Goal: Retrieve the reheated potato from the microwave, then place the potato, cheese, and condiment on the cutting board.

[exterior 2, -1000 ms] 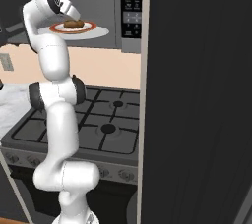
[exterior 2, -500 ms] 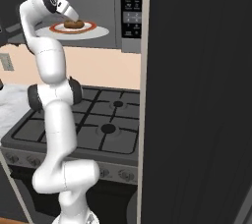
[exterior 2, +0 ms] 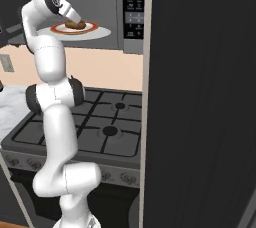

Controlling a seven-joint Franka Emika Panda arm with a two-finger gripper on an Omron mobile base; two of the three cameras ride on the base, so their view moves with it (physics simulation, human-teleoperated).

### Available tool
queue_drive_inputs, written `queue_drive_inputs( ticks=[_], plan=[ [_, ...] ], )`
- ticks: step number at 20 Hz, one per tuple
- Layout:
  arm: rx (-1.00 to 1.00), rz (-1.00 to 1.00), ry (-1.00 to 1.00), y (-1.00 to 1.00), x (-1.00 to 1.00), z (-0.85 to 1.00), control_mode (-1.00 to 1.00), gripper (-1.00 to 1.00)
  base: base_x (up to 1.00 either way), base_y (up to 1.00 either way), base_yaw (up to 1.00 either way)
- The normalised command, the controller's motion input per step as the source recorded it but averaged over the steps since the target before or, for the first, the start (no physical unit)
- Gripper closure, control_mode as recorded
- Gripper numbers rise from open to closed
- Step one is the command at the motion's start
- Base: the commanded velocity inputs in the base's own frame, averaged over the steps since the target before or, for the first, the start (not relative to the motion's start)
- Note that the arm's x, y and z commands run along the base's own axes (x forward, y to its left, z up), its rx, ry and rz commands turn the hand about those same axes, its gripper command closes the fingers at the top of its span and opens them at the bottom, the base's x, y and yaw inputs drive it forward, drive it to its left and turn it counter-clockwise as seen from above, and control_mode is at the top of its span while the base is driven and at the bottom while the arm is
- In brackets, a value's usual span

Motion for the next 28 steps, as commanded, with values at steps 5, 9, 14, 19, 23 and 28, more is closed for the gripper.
queue_drive_inputs(
  ticks=[5,9,14,19,23,28],
  plan=[
    [0.00,-0.06,0.04,0.02,0.03,0.02,-1.00,-1.00,0.00,0.00,0.00],
    [0.00,-0.05,0.12,0.01,0.01,0.00,-1.00,-1.00,0.00,0.00,0.00],
    [0.00,-0.02,0.17,0.11,0.03,0.00,-1.00,-1.00,0.00,0.00,0.00],
    [0.00,-0.01,0.16,0.11,0.13,0.00,-1.00,-1.00,0.00,0.00,0.00],
    [0.00,0.00,0.16,0.11,0.18,-0.01,-1.00,-1.00,0.00,0.00,0.00],
    [0.00,0.00,0.10,0.04,0.18,0.00,-1.00,1.00,0.00,0.00,0.00]
  ],
)
